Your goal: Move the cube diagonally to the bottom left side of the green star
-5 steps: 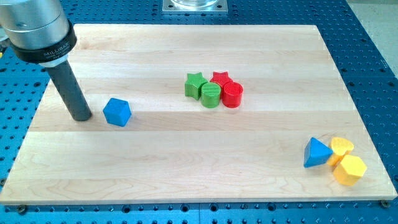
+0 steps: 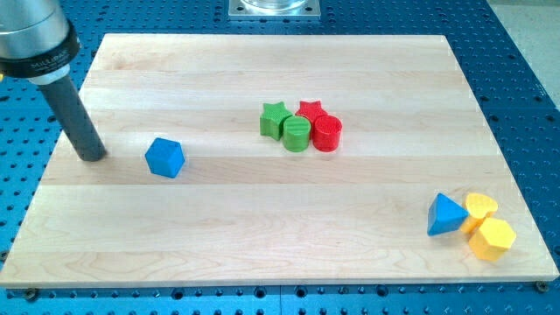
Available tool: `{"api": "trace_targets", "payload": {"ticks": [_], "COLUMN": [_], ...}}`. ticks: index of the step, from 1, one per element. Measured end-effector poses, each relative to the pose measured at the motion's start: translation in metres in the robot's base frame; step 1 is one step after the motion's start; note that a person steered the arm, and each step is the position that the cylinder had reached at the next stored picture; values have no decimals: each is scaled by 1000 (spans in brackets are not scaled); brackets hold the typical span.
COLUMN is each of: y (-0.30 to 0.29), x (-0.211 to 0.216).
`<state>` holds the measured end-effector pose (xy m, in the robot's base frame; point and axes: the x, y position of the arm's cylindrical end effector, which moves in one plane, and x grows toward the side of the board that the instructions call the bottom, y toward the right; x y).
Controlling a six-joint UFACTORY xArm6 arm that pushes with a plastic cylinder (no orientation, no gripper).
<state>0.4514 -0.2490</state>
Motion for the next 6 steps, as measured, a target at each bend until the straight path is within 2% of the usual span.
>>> {"api": "trace_targets", "payload": {"ticks": [1, 2, 4, 6], "y": [-16, 66, 100, 41], "x": [-9, -20, 60, 60]}}
